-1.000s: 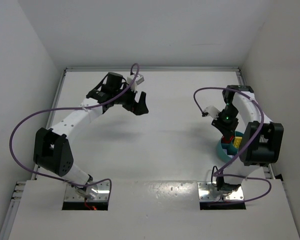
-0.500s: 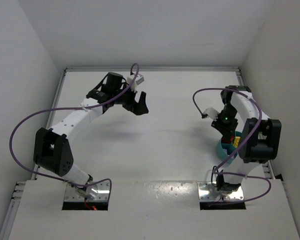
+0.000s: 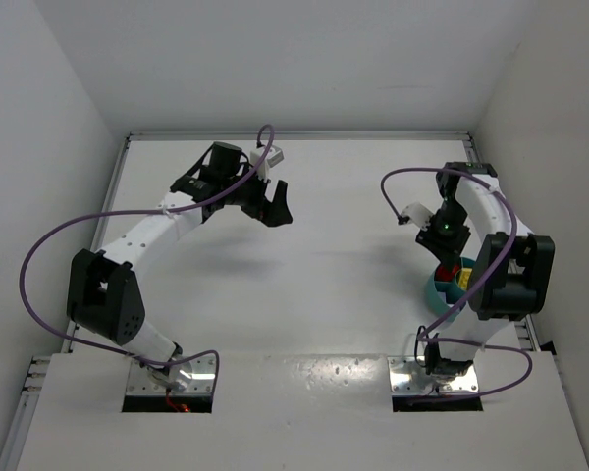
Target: Sort the legos into containers by color
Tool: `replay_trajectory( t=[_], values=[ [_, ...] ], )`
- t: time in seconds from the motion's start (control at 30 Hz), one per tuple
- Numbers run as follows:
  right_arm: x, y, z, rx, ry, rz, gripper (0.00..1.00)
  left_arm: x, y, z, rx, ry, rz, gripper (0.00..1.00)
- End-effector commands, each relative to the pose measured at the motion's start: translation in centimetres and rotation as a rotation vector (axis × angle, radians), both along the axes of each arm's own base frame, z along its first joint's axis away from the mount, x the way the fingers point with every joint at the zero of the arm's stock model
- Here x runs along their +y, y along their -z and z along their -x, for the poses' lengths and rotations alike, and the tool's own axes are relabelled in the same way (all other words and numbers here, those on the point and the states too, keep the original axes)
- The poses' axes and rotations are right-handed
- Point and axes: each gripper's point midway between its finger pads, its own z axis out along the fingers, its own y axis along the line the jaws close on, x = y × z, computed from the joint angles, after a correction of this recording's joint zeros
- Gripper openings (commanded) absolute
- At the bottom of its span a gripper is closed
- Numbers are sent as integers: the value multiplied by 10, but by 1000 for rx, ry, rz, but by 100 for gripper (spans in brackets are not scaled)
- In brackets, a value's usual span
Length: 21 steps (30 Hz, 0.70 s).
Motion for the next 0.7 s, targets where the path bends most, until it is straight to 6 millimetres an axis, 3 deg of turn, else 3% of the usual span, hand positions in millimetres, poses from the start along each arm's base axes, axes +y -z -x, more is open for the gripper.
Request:
replay_trajectory(
  t=[0.0, 0.23, 0.5, 0.67],
  values=[
    [1, -17, 10, 10, -1, 7, 41, 0, -8, -4, -14, -1, 27, 100],
    [1, -31, -6, -63, 9, 6, 42, 1, -11, -4, -24, -8, 26, 100],
    [9, -86, -54, -319, 79, -67, 47, 12, -21, -10, -65, -56, 11, 100],
    [14, -114, -78, -455, 182, -124, 50, 35, -29, -26, -71, -155, 14, 100]
  ],
)
